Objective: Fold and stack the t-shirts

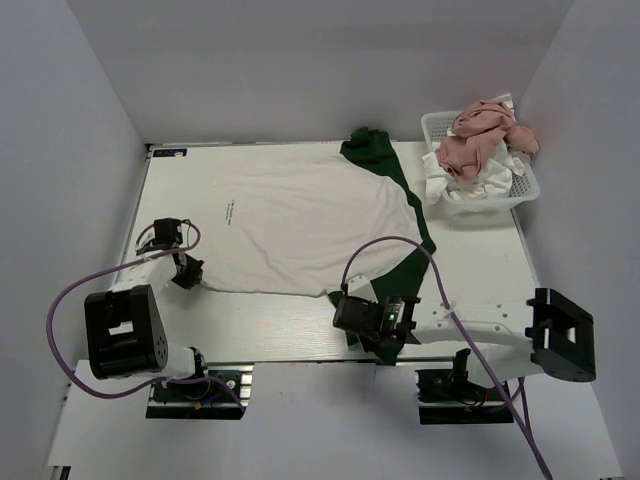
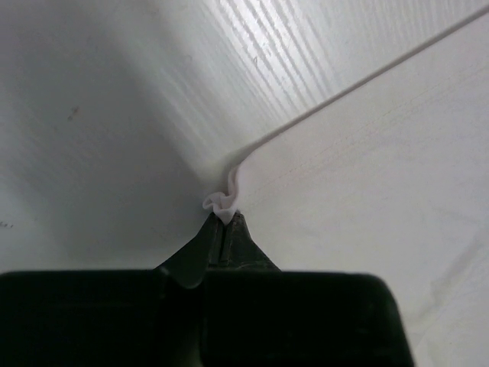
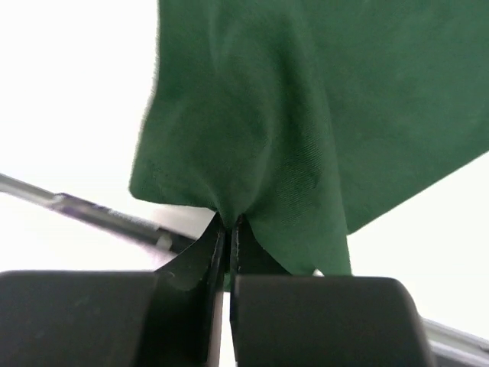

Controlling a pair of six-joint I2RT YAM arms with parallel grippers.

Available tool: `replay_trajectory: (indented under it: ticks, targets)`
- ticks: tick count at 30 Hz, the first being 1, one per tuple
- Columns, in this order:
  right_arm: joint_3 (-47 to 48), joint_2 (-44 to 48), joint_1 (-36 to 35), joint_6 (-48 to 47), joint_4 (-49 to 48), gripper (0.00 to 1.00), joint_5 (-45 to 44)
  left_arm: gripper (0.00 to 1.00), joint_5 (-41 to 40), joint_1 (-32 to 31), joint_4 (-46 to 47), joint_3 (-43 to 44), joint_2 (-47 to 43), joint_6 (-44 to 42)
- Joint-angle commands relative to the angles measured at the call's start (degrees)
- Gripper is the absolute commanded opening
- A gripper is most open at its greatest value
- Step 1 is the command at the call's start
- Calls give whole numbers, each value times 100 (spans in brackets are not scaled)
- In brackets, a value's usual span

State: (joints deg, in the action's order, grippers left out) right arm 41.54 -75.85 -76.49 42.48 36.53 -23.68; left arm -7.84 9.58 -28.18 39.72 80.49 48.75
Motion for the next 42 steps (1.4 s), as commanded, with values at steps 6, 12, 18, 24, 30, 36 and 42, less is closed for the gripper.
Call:
replay_trajectory:
  ticks: [6,12,18,24,30,36,42]
  targets:
    - [855,711,1091,-319,742,0,-505,0,89,-44,-390,351,-350,-68]
    - [1425,494,2418,-1740,-162,0,-120,0,265,-44,-530,1115,194,-68]
    - [2532,-394,3419,-2718,-594,0,118,0,406,-44,-636,2098,888,-68]
    - [3526,-1431,4053,-3492,-955,0,153,0,406,-44,-600,3380,1908,-199]
    - [4974,-2790,4695,-4001,-1078,0,697,0,519,-97,-820,4927,3419,-261]
    - [7220,-4533,5012,-4730,-526,22,427,54,1074,-97,-346,5975,4457,-402]
    - [7873,-5177,5083,-4837,-506,91,425,83,855,-97,-943,6820,4661,-550]
